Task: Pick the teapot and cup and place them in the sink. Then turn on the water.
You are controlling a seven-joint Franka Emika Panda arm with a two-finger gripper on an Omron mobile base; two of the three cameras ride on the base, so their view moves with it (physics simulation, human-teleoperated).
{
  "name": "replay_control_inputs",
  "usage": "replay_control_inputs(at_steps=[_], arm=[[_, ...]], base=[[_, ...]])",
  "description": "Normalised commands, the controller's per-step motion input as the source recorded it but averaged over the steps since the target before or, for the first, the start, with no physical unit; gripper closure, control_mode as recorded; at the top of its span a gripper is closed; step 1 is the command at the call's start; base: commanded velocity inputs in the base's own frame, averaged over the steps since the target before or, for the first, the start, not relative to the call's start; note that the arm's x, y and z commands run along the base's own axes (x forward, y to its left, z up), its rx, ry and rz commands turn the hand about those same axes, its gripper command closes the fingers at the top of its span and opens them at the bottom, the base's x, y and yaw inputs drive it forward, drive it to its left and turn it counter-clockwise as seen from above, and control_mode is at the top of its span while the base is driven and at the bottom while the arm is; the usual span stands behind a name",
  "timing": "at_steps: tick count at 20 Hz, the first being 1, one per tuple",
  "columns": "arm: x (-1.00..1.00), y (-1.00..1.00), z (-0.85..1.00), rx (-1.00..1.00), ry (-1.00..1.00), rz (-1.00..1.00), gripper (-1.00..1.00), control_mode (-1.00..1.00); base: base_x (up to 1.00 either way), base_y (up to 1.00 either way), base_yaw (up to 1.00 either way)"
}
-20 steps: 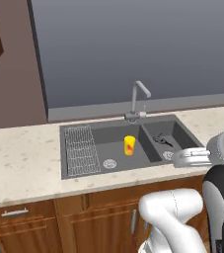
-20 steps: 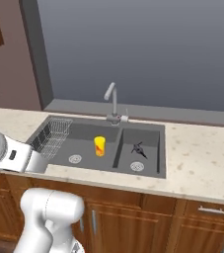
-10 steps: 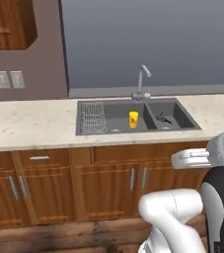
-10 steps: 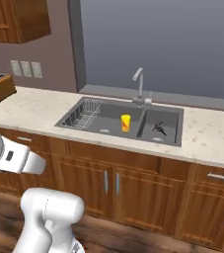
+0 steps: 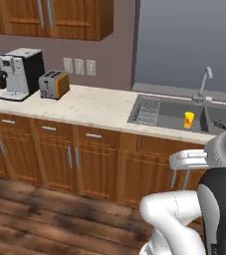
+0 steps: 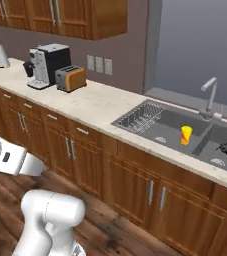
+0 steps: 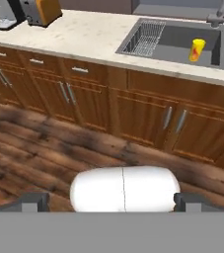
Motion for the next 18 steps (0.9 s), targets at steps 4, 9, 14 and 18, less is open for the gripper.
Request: replay_control_inputs(at_steps=[4,9,14,18], arm=[[0.00,0.00,0.00,0.00,0.00,0.00,-1.00,1.00],[0.00,0.00,0.00,0.00,0.00,0.00,-1.00,1.00],[0.00,0.00,0.00,0.00,0.00,0.00,-1.00,1.00],[0.00,0.00,0.00,0.00,0.00,0.00,-1.00,1.00]], base=[[-0.41,-0.16,0.78],[-0.41,-0.24,0.86],[-0.37,-0.29,0.92],[-0.33,-0.31,0.94]])
